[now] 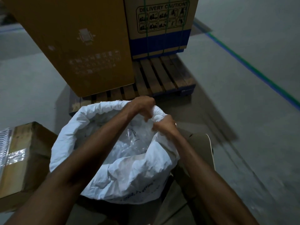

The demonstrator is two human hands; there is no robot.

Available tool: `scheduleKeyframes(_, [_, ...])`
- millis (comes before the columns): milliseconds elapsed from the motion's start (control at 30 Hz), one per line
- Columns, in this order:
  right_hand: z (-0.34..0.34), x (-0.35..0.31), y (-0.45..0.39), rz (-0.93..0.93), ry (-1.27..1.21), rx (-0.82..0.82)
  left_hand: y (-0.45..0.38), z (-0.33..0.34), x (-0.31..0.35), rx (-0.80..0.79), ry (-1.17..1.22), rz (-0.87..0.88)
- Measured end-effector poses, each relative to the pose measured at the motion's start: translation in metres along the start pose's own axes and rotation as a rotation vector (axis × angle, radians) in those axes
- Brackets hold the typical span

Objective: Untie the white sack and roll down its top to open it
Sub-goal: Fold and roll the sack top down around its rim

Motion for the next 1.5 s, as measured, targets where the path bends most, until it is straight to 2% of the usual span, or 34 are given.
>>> scheduleKeyframes(67, [-0.011, -0.006, -0.006, 0.006, -0.017, -0.123, 0.005, 0.005, 0.004, 0.208, -0.056, 0.171])
scheduleKeyframes(133, [-0.021, -0.009, -0.014, 0.013, 0.026, -0.22, 0.013, 0.019, 0.008, 0.344, -0.218, 0.329])
scheduleKeyframes(200, [-0.027, -0.009, -0.015, 0.054, -0.01, -0.261, 0.018, 0.027, 0.011, 0.375, -0.296, 0.329])
scheduleKeyframes(300, [-0.021, -0.004, 0.0, 0.081, -0.247, -0.383, 0.017, 0.016, 0.024, 0.32, -0.191, 0.169])
scheduleKeyframes(367, [-0.01, 0.01, 0.001, 0.118, -0.317, -0.284, 0.013, 0.009, 0.032, 0.192, -0.18, 0.065])
scheduleKeyframes(467, [0.015, 0.051, -0.02, 0.152, -0.22, -0.055, 0.012, 0.011, 0.032, 0.018, -0.173, -0.02])
scheduleKeyframes(567, [0.029, 0.075, -0.026, 0.137, -0.164, 0.08, 0.012, 0.007, 0.029, -0.001, -0.14, -0.017])
scheduleKeyframes(633, [0.007, 0.055, 0.003, 0.105, -0.213, 0.137, 0.01, 0.006, 0.032, 0.043, -0.145, 0.05])
scheduleKeyframes(767, [-0.02, 0.025, 0.014, 0.186, -0.402, -0.037, 0.02, 0.014, 0.047, 0.285, -0.215, 0.422])
scheduleKeyframes(867, [-0.023, 0.009, 0.018, 0.153, -0.502, -0.261, 0.017, 0.02, 0.048, 0.318, -0.064, 0.42])
scheduleKeyframes(933, [-0.021, 0.01, 0.022, 0.159, -0.533, -0.296, 0.01, 0.018, 0.055, 0.335, -0.07, 0.34])
scheduleKeyframes(1067, [-0.024, 0.032, 0.031, 0.02, -0.286, -0.05, 0.006, 0.019, 0.069, 0.142, -0.175, 0.231])
scheduleKeyframes(1133, [-0.012, 0.05, 0.034, -0.04, -0.189, -0.035, 0.005, 0.025, 0.066, 0.056, -0.212, 0.216])
scheduleKeyframes(1200, [0.0, 0.06, 0.041, -0.047, -0.175, 0.068, 0.003, 0.027, 0.061, 0.009, -0.196, 0.185])
scheduleKeyframes(1267, [0.005, 0.061, 0.044, -0.009, -0.198, 0.16, 0.002, 0.027, 0.06, -0.007, -0.163, 0.172])
scheduleKeyframes(1367, [0.011, 0.058, 0.048, 0.092, -0.183, 0.165, 0.003, 0.024, 0.059, 0.04, -0.141, 0.172])
scheduleKeyframes(1500, [0.014, 0.065, 0.038, 0.152, -0.47, 0.162, 0.005, 0.021, 0.053, 0.105, -0.093, 0.174])
Point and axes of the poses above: each hand's wrist, its own y-axis away from the middle knuckle, its own z-axis out of the palm, x = y × z, the point moved 3 cm from there along -y, towards the middle knuckle, and after that the axes turned 5 degrees about x, right-handed, at the moved point
